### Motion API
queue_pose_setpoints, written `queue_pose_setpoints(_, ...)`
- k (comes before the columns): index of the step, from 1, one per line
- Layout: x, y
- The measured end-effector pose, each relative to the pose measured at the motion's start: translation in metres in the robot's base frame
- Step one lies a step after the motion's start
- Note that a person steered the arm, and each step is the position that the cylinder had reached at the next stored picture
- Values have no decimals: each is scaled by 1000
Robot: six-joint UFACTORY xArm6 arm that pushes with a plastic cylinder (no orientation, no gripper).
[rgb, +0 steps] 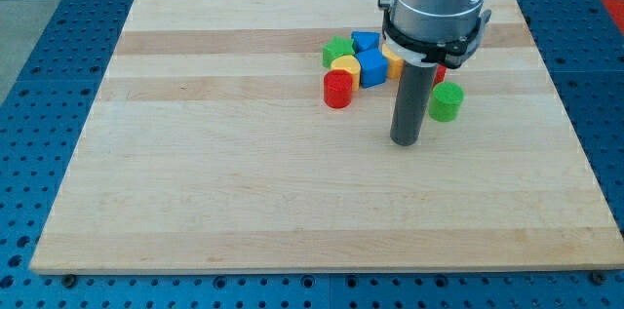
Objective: Slide the red star a bit left
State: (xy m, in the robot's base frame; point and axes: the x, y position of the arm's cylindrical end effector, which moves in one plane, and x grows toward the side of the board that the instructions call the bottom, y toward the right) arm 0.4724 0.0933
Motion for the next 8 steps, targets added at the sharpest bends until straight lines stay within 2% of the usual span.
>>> queue_pose_setpoints(8,0,29)
